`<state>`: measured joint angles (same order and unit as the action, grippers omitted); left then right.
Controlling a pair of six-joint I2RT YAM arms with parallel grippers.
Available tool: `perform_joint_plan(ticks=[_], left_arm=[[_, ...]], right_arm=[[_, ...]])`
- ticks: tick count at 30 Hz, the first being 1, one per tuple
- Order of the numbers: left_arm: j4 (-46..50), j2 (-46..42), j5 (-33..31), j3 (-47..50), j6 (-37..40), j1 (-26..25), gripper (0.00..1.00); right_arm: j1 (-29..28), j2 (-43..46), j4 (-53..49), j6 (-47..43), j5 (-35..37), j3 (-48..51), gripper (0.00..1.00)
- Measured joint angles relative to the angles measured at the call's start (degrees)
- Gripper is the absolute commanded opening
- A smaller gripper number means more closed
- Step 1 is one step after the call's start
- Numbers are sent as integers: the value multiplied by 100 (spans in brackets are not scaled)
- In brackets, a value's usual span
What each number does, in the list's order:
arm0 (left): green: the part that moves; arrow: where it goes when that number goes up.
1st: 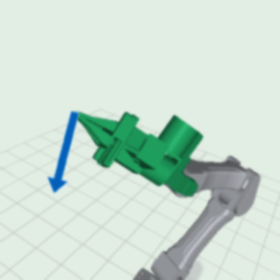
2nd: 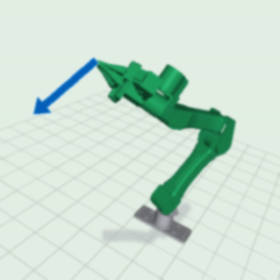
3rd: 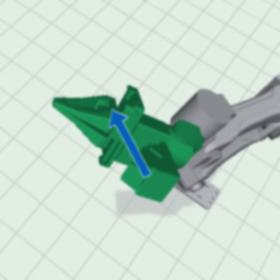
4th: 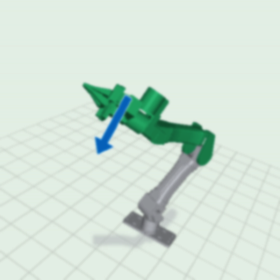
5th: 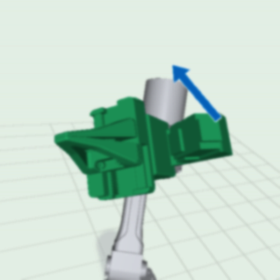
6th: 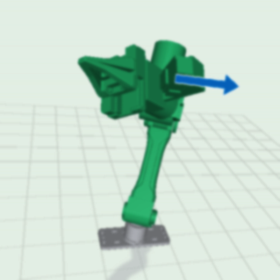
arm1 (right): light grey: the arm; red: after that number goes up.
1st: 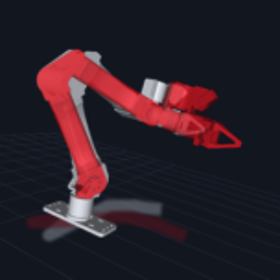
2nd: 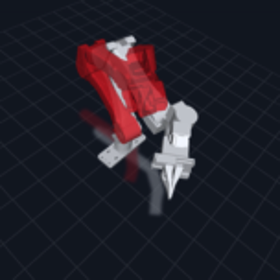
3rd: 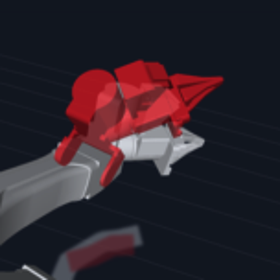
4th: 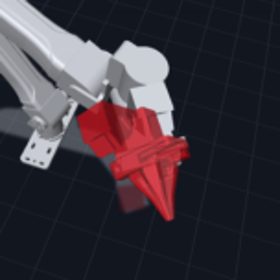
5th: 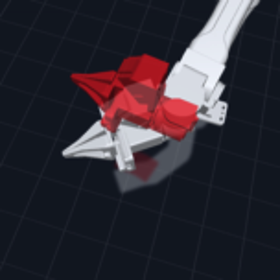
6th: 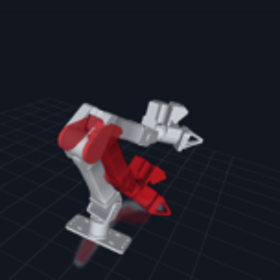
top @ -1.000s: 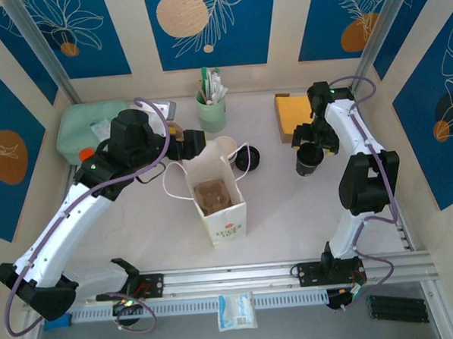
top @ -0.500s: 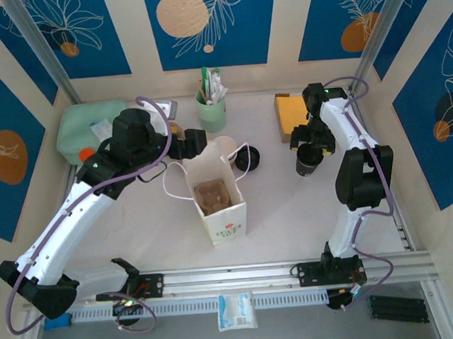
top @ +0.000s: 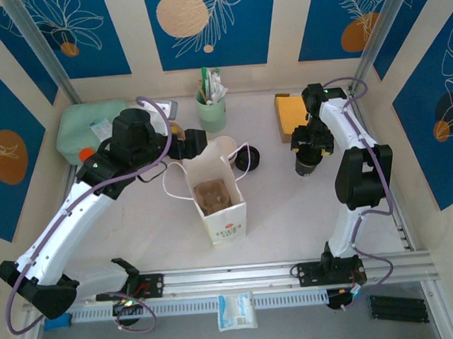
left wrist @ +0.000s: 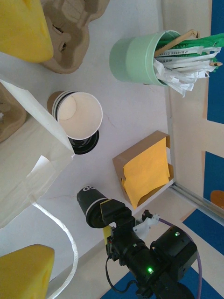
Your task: Pack the takeout coffee
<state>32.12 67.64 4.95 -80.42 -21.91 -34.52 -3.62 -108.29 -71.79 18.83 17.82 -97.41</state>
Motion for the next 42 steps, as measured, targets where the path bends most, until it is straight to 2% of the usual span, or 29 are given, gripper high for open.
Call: perform_joint_plan(ticks=[21,30,42], left_arm=[[-46,7,105,0,-4,0,99],[-103,7,105,0,-4,0,99],[-127,4,105,0,-4,0,99]], right_arm=[[-11,50,68,2,-85,197,77],[-275,107,24,2,-2,240,71],[-861,660,-127,48,-326,328,71]])
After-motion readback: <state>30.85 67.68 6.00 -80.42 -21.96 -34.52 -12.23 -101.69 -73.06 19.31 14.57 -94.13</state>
